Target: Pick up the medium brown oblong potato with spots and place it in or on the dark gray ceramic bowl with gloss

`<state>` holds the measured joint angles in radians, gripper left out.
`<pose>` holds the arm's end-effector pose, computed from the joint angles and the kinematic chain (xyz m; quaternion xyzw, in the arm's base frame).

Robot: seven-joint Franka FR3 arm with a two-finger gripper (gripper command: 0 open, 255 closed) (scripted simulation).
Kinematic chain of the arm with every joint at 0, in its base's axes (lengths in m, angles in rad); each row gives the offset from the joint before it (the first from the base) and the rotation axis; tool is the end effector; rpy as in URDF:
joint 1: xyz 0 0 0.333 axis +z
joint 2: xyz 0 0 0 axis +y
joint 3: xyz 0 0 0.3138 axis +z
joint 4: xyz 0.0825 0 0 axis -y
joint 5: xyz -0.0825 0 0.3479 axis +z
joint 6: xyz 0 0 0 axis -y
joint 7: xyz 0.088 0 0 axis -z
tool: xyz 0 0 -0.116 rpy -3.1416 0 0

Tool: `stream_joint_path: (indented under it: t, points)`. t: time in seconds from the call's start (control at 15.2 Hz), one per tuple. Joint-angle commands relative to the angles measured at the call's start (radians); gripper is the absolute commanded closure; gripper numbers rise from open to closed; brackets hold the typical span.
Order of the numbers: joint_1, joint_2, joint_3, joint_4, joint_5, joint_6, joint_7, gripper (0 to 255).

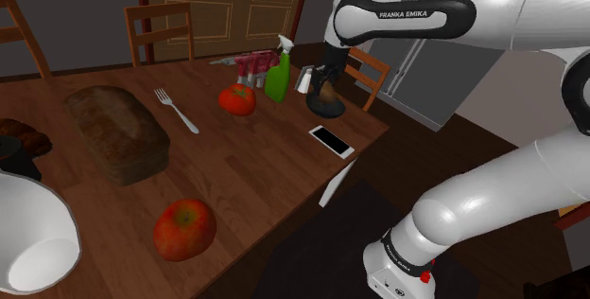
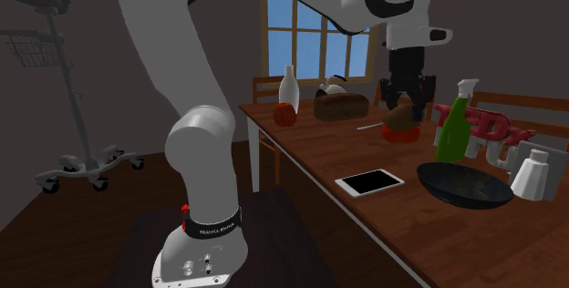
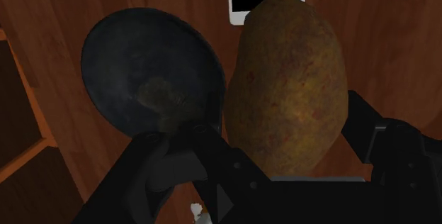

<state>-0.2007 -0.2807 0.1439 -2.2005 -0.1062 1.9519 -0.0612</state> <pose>0.4388 -0.0286 0.5022 0.9973 0.0187 0.0100 0.0701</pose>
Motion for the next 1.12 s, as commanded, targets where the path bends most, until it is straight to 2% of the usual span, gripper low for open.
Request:
stream_joint_path:
  t: [0.0,0.4,0.53,1.06]
  points:
    - [-0.022,0.033,-0.03,0.035,-0.012,0.004,-0.047,255]
    - [-0.076,0.16,-0.102,0.166,-0.031,0.014,-0.163,255]
    - [-0.1,0.228,-0.132,0.243,-0.032,0.012,-0.217,255]
    - [-0.102,0.251,-0.132,0.16,-0.039,0.116,-0.203,255]
